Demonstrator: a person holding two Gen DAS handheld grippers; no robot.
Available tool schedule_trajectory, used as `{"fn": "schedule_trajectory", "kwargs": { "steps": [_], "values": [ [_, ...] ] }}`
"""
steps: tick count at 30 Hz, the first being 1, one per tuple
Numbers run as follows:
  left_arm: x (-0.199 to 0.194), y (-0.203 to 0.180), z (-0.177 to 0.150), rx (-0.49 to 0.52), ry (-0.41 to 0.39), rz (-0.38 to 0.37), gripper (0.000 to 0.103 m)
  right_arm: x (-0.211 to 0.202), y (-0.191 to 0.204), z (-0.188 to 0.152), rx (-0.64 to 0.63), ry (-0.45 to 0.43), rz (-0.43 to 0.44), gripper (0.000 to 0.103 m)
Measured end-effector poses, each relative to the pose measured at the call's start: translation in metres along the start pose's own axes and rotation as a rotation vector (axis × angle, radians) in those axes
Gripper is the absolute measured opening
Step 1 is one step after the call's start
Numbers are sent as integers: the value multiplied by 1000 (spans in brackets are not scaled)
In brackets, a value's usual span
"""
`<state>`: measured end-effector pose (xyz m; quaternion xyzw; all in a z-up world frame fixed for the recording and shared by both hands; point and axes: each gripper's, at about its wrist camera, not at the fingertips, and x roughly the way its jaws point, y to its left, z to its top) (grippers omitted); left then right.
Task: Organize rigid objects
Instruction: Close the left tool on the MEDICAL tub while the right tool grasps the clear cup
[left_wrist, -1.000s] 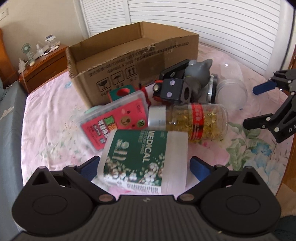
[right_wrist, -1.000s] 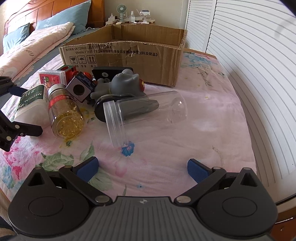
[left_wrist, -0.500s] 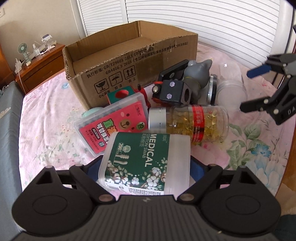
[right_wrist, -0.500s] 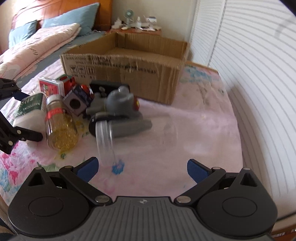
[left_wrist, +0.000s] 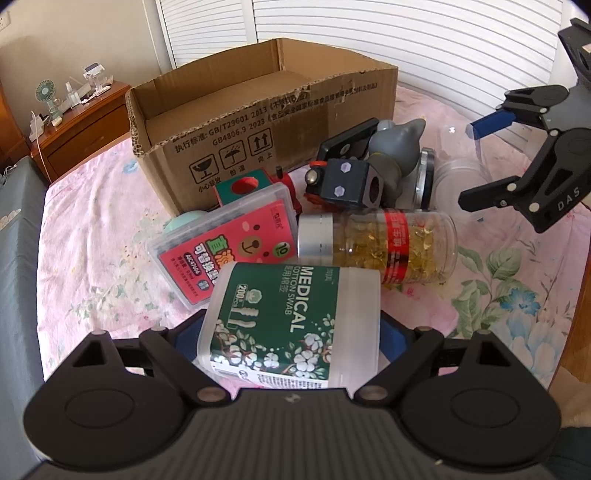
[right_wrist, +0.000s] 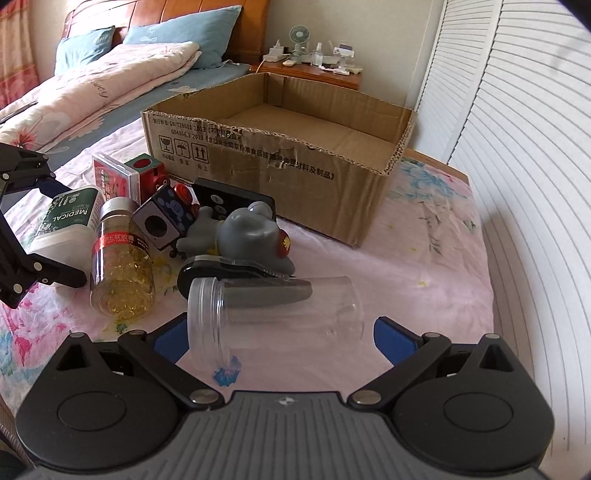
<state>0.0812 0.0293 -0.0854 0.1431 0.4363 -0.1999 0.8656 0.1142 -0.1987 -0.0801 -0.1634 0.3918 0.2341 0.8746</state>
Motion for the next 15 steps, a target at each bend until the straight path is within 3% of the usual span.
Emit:
{"fn": "schedule_trajectory", "kwargs": {
  "steps": [10, 15],
  "values": [
    [0, -3, 3, 14, 12, 15, 90, 6, 9, 7, -44, 16, -8, 97],
    [-3, -4, 2, 17, 15, 20, 88, 2, 12, 7, -1, 31, -21, 96]
  ]
}}
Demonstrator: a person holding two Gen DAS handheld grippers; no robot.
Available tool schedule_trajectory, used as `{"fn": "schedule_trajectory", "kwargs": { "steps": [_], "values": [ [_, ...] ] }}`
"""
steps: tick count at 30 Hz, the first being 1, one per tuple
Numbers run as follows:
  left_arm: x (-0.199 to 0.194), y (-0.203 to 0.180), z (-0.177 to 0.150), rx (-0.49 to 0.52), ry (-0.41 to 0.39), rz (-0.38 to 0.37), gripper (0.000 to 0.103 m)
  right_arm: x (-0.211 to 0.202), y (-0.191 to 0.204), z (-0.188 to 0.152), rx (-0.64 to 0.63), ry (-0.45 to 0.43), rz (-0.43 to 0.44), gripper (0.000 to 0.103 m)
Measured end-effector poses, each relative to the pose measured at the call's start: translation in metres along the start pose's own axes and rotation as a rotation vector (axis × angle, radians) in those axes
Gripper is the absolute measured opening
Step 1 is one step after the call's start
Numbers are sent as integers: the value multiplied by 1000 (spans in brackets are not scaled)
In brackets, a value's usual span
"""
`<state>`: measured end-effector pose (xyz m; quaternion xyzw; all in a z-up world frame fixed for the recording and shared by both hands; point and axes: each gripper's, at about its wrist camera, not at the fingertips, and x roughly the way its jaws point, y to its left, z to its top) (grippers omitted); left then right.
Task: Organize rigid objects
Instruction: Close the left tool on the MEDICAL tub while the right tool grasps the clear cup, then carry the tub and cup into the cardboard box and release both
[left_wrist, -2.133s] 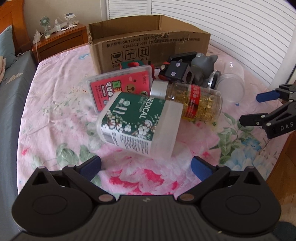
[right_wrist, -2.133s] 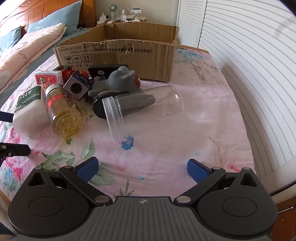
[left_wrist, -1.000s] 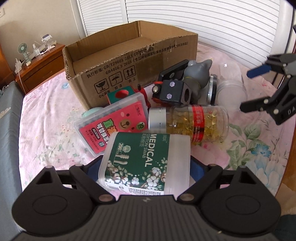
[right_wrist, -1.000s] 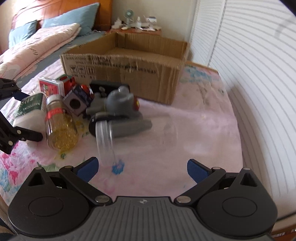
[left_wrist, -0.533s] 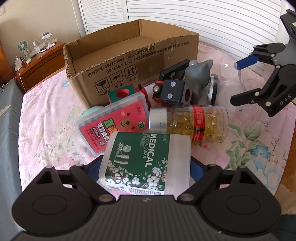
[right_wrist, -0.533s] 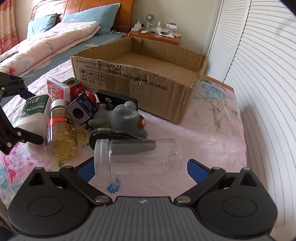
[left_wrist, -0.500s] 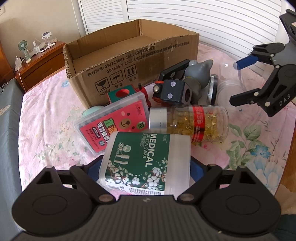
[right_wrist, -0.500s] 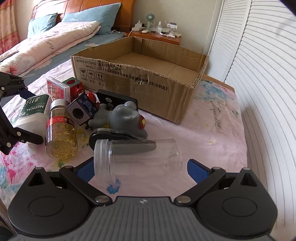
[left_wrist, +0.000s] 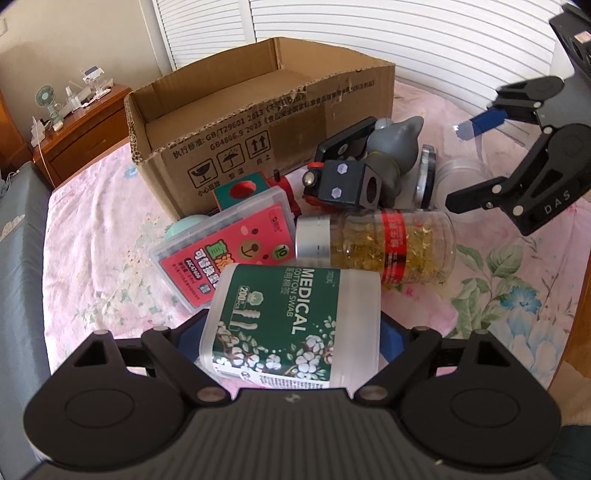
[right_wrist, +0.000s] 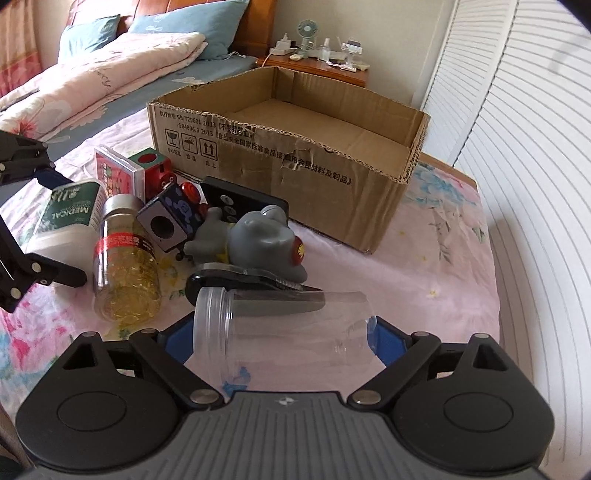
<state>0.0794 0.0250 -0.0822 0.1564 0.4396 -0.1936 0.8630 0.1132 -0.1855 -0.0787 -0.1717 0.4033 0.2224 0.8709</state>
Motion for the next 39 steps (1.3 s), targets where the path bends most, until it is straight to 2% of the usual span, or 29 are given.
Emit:
{"fn": "schedule_trajectory", "kwargs": {
  "steps": [9, 14, 25, 31, 39],
  "values": [
    [-13, 5, -1, -28, -1, 9, 83, -21, 4, 6, 56, -5, -13, 96],
    [-26, 6, 1, -16, -10, 20, 83, -36, 7, 10, 63, -31, -23, 96],
    [-50, 10, 15, -44, -39, 30, 83, -70, -14, 26, 84, -110, -38, 96],
    [-70, 20, 37, -59, -85, 21, 83, -73, -15, 38, 82, -136, -27, 96],
    [-63, 42, 101, -41, -154, 77, 83, -69, -12, 65, 65, -166, -10, 96]
  ]
}}
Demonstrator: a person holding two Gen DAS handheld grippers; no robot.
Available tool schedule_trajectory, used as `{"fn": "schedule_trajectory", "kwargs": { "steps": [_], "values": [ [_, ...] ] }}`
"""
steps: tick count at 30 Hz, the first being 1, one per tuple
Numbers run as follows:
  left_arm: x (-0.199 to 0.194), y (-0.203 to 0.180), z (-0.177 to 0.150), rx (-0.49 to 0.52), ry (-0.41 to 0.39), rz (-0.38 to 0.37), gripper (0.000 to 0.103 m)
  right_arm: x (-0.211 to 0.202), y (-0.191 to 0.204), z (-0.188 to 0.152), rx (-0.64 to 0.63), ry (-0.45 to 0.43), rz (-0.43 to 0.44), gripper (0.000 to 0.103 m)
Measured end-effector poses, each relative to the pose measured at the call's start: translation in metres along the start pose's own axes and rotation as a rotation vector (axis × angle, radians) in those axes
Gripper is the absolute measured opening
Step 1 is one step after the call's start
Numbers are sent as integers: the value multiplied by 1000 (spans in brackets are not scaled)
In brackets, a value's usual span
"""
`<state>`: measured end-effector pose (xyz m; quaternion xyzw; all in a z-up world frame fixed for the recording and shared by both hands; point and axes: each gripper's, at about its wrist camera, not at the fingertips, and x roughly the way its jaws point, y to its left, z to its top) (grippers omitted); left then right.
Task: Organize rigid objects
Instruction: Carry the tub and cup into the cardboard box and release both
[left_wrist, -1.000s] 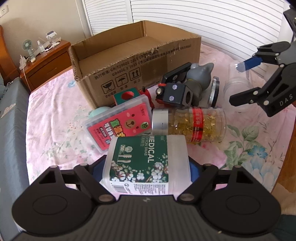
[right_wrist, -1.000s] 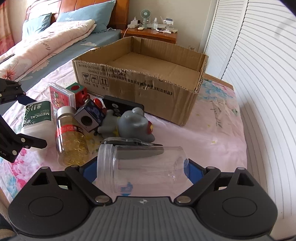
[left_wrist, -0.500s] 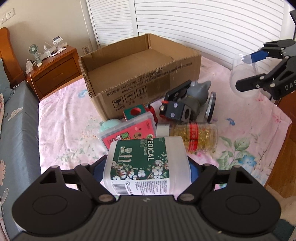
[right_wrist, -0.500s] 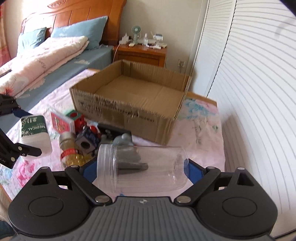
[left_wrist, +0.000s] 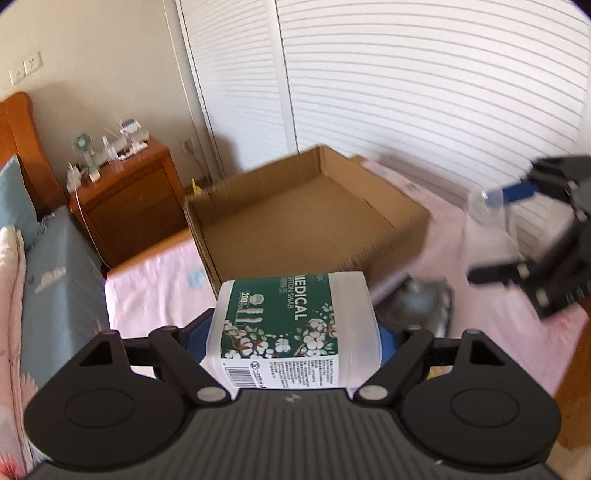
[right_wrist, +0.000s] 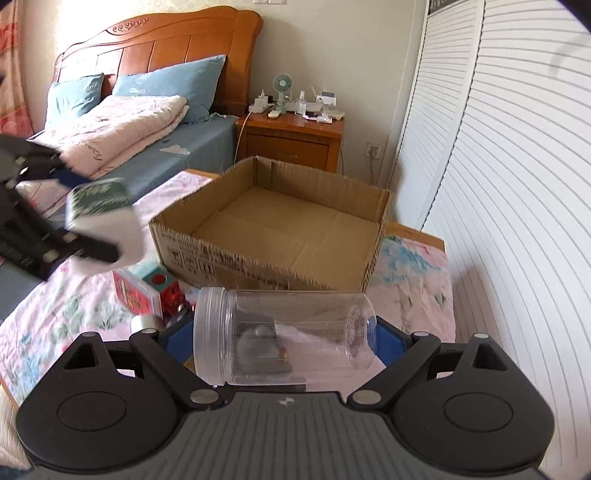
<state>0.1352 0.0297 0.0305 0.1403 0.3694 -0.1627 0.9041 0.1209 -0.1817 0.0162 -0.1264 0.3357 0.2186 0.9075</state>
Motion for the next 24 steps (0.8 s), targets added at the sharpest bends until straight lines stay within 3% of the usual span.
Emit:
{"fn": "schedule_trajectory", "kwargs": {
  "steps": [11, 19, 24],
  "values": [
    [89, 35, 69, -8, 30, 37, 83, 36, -9, 47, 31, 8, 1, 96],
    [147, 46, 89, 12, 37, 64, 83, 60, -16, 56, 39, 56, -44, 96],
    [161, 45, 84, 20, 60, 75, 87, 69, -17, 56, 43, 80, -53, 96]
  ]
}}
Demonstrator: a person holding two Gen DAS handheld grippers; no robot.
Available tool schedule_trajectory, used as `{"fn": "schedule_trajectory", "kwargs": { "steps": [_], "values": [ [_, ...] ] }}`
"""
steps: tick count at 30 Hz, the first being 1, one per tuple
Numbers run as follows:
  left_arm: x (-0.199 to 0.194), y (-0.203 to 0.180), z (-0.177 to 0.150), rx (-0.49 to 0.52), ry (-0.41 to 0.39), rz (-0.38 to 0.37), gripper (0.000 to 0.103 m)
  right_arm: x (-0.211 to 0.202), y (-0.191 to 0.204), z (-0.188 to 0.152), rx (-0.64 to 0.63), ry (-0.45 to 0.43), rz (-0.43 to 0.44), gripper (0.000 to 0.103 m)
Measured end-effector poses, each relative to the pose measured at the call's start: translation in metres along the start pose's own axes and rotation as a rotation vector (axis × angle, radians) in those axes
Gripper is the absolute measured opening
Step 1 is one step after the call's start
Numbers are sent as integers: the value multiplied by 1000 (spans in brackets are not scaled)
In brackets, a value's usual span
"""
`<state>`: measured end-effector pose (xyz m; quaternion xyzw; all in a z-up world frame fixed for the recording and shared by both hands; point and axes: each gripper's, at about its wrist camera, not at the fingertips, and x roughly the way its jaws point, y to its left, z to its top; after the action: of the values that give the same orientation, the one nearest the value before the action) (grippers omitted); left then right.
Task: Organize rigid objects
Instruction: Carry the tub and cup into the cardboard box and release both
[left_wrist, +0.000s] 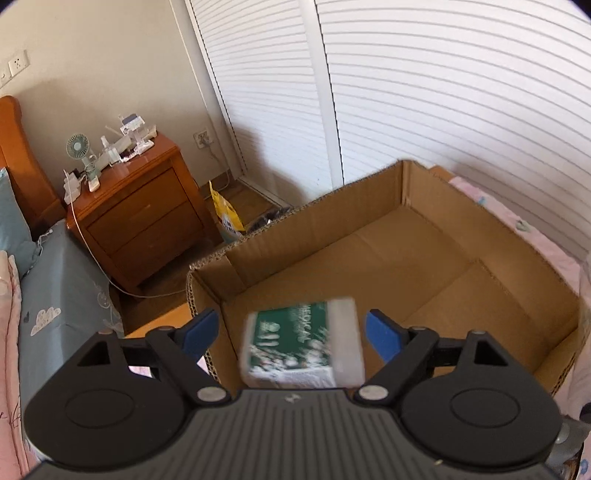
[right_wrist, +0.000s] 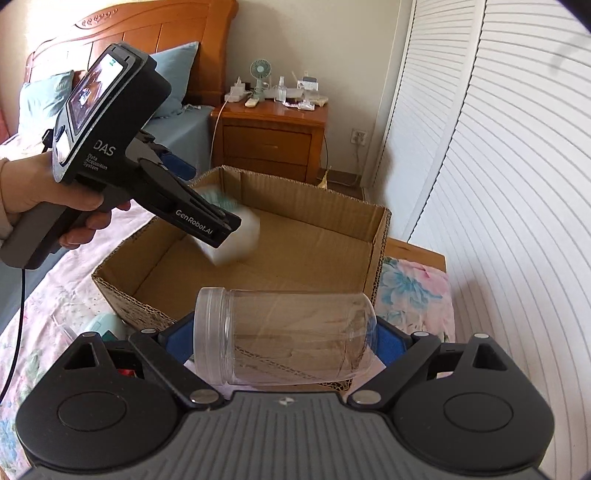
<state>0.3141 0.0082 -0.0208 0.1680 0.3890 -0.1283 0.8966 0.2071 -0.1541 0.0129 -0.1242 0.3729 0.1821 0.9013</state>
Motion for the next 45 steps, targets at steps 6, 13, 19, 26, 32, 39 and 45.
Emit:
{"fn": "schedule_trajectory", "kwargs": {
  "steps": [6, 13, 19, 26, 32, 39, 45],
  "values": [
    [-17, 1, -16, 1, 4, -52, 90, 9, 3, 9, -12, 11, 9, 96],
    [-61, 7, -41, -37, -42, -68, 95, 23, -3, 25, 6, 13, 2, 96],
    [-99, -5, -67, -68, -103, -57, 100, 47, -16, 45, 54, 30, -5, 96],
    [-131, -17, -98, -77, -136, -111, 100, 82, -27, 71, 89, 49, -57, 96],
    [-136, -20, -112, -58, -125, -93, 100, 87, -26, 77, 94, 33, -122, 103],
    [-133, -25, -125, -70, -84, -106, 100, 56, -23, 60, 118, -6, -106, 103],
    [-138, -28, -137, -110, -74, -97, 100, 27, -20, 38, 170, -15, -82, 103]
  ]
}}
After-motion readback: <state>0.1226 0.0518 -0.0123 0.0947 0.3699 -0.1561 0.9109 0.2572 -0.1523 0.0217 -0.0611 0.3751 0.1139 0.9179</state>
